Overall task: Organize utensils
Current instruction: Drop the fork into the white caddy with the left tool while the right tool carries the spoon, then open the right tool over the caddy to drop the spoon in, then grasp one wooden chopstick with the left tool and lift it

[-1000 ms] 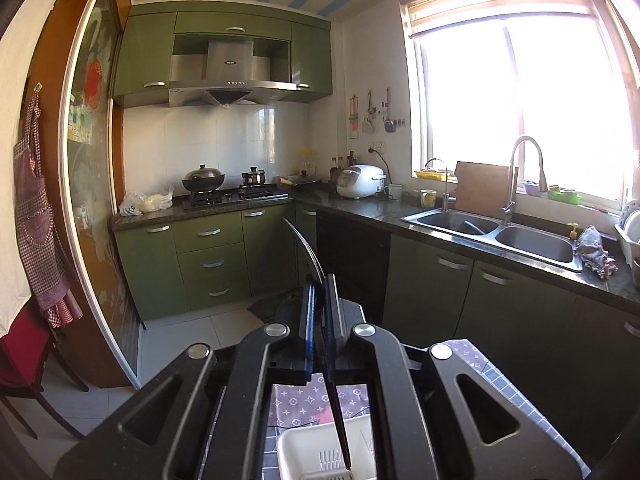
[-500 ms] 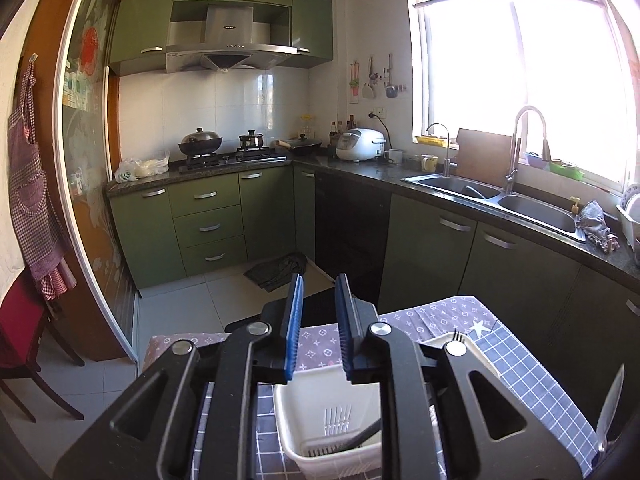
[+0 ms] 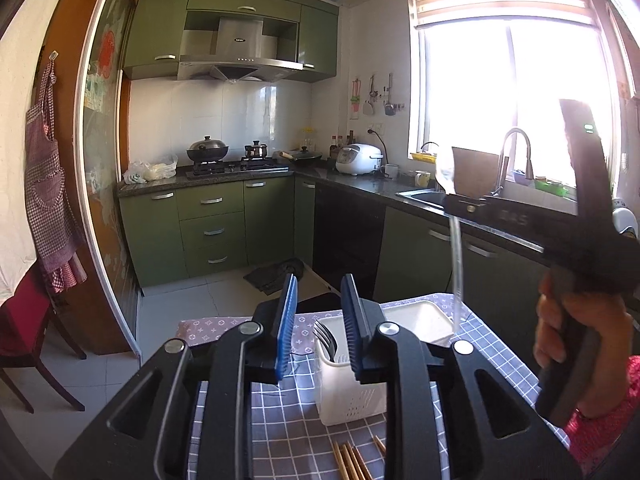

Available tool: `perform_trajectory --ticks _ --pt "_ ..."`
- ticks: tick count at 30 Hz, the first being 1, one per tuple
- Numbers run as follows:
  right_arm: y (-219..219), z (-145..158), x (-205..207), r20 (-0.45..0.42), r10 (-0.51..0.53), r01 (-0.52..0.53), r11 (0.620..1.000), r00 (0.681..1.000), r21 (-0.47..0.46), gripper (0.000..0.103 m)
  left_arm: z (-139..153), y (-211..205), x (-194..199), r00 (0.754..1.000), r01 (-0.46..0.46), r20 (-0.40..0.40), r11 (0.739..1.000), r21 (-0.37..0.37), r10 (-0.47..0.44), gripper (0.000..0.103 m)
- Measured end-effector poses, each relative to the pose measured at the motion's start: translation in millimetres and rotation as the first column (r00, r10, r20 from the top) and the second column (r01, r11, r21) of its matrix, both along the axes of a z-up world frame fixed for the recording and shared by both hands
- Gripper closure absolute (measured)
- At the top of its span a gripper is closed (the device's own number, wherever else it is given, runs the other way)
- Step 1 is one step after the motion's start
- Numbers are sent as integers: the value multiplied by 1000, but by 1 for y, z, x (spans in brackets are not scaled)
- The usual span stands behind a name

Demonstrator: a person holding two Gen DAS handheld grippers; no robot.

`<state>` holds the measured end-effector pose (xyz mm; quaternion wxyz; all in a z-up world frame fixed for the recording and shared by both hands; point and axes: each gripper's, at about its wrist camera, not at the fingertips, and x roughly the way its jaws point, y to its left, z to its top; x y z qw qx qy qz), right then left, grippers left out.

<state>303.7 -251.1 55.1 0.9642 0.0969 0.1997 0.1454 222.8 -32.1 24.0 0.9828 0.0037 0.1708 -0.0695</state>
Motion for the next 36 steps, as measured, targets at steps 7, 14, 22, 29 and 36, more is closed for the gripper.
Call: perform_trajectory --ticks 7,14,22,29,36 --pt "24 -25 35 15 -49 50 996 999 -79 93 -1 6 -12 999 20 -31 1000 9 -20 81" --pt "24 -60 17 -32 -25 21 993 999 -119 92 -5 5 -11 998 36 -60 999 -6 -36 81" --pt "14 -76 -13 -64 -8 0 992 998 -124 66 -11 3 -9 992 40 -122 999 -1 -40 81" --pt "-13 -57 -63 -40 -5 2 997 999 -81 66 -25 -1 -15 971 32 -237 999 19 -26 81" --pt "-51 -99 -125 -186 -11 -10 993 983 -114 66 -75 -8 -10 895 28 -446 999 17 -17 80"
